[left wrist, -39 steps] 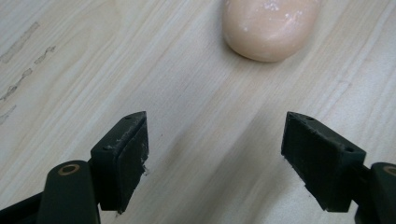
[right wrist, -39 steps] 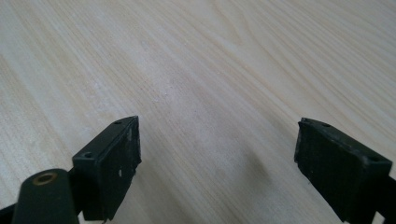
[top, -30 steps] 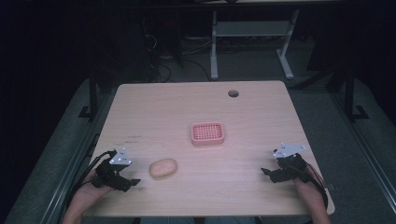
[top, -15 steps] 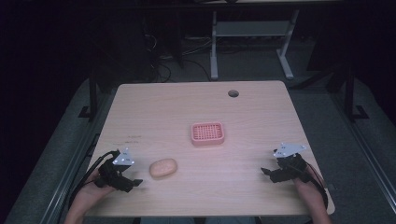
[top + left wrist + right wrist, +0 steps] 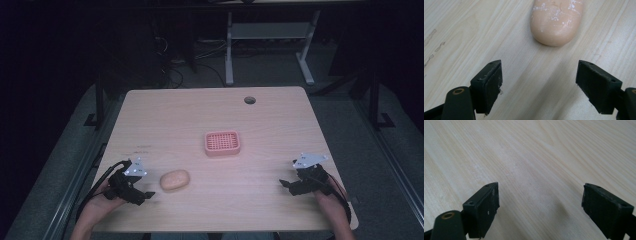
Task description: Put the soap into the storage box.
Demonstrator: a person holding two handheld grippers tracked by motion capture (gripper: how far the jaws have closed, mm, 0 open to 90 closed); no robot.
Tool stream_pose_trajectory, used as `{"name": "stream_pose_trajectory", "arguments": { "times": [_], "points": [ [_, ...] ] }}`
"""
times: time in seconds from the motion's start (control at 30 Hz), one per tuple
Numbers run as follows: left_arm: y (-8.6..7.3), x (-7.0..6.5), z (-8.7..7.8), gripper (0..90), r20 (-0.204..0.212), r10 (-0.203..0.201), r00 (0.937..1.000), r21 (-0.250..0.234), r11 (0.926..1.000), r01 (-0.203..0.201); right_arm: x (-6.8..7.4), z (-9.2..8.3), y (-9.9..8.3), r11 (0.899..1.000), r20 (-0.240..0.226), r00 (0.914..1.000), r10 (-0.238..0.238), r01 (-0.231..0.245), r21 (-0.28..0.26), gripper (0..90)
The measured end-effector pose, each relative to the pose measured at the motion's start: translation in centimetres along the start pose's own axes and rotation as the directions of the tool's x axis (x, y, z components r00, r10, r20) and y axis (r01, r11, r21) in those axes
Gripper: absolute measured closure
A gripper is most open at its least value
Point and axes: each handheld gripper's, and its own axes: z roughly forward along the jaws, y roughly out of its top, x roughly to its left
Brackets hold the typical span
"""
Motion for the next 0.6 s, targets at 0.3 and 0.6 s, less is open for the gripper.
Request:
{"name": "stream_pose_trajectory", "arguments": {
  "times": [0.3,0.6],
  "points": [
    [0.4,-0.1,0.1,20.4,0.004,0.004,1.0000,-0.003,1.0000,-0.004,0.0,-0.1,0.0,1.000,0.000,1.0000,-0.001,0.001,-0.004,14.0],
    [1.2,-0.1,0.0,20.2,0.005,0.020,0.9998,-0.003,0.9998,-0.020,0.2,-0.1,0.0,1.000,0.002,1.0000,-0.005,0.005,-0.002,14.0]
  ]
}}
